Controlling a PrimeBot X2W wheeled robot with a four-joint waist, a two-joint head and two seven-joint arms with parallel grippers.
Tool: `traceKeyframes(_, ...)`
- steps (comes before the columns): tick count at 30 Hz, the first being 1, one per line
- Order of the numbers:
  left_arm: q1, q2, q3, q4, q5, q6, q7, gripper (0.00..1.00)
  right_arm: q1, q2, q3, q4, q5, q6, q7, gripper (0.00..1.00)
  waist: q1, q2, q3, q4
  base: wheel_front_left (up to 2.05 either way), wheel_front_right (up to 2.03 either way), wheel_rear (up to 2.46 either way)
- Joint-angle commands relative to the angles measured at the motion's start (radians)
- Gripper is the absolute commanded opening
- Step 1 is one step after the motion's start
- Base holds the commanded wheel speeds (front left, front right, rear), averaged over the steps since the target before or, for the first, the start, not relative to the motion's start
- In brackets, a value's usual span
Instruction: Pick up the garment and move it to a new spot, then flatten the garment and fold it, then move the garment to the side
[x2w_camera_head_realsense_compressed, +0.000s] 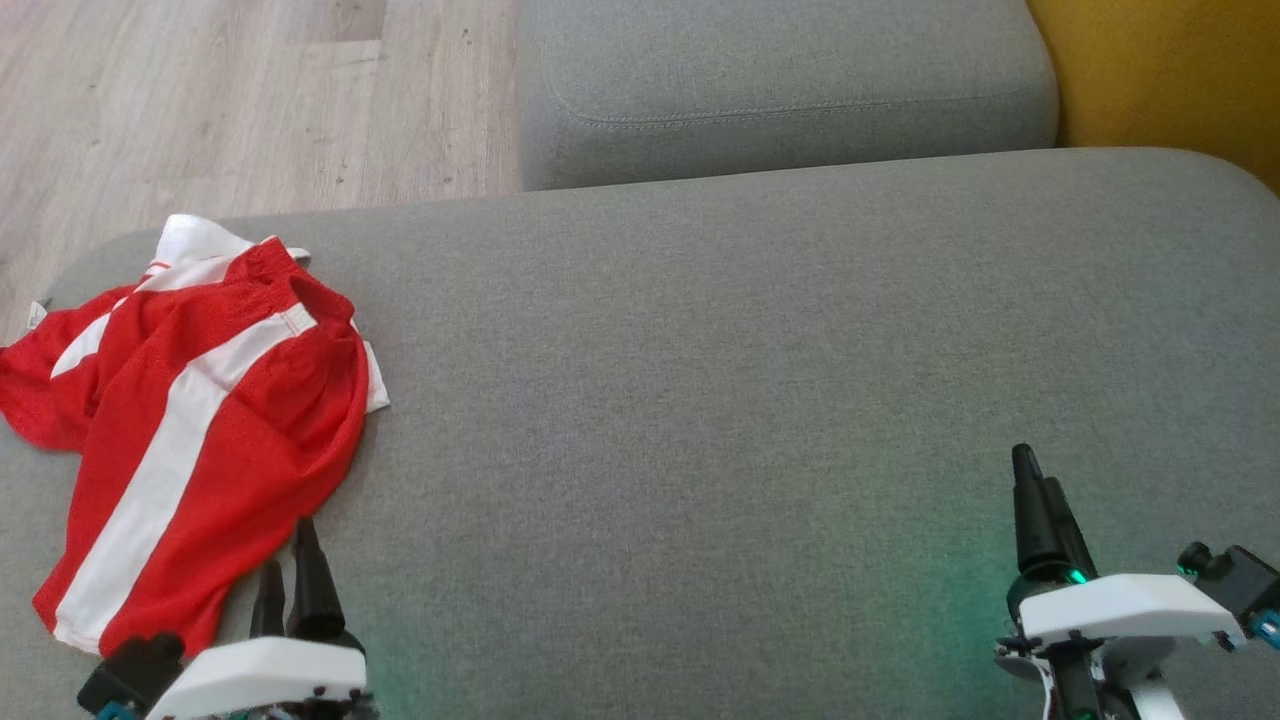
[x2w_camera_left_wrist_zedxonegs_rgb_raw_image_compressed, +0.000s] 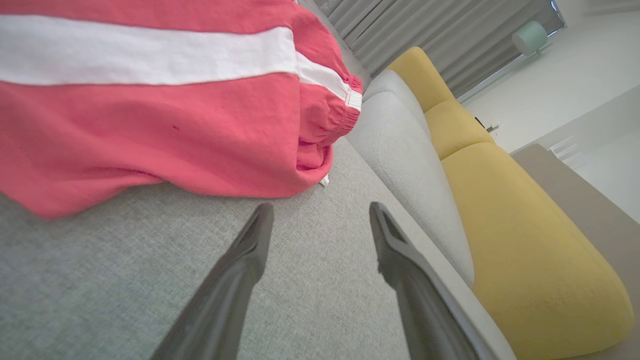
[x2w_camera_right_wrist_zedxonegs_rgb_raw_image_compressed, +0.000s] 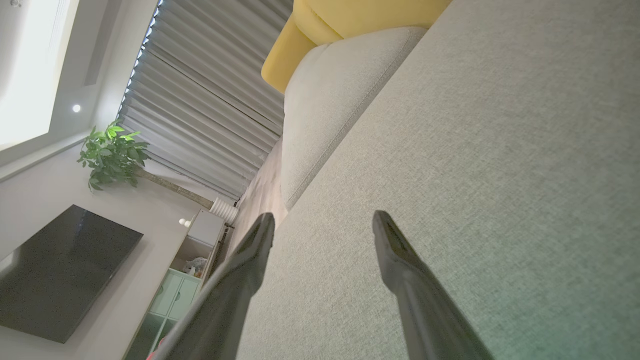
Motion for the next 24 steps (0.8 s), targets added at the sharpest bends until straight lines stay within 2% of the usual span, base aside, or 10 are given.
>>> traceKeyframes(1, -0.018, 0.008, 0.005, -0.040, 0.046, 0.009, -0.015, 1.00, -0.034, -0.006, 0.020, -0.041, -0.044, 0.000, -0.015, 1.00, 0.0000, 0.0000, -0.001, -0.001, 0.00, 0.00, 0.00)
traceKeyframes(14, -0.006, 0.015, -0.033, -0.076, 0.229, 0.053, -0.056, 1.00, -0.032, -0.008, 0.071, -0.064, -0.235, 0.000, -0.056, 1.00, 0.0000, 0.0000, -0.014, -0.005, 0.00, 0.00, 0.00)
traceKeyframes(24, 0.006, 0.017, -0.050, -0.090, 0.331, 0.075, -0.082, 1.00, -0.029, -0.008, 0.105, -0.073, -0.335, 0.000, -0.083, 1.00, 0.0000, 0.0000, -0.021, -0.005, 0.00, 0.00, 0.00)
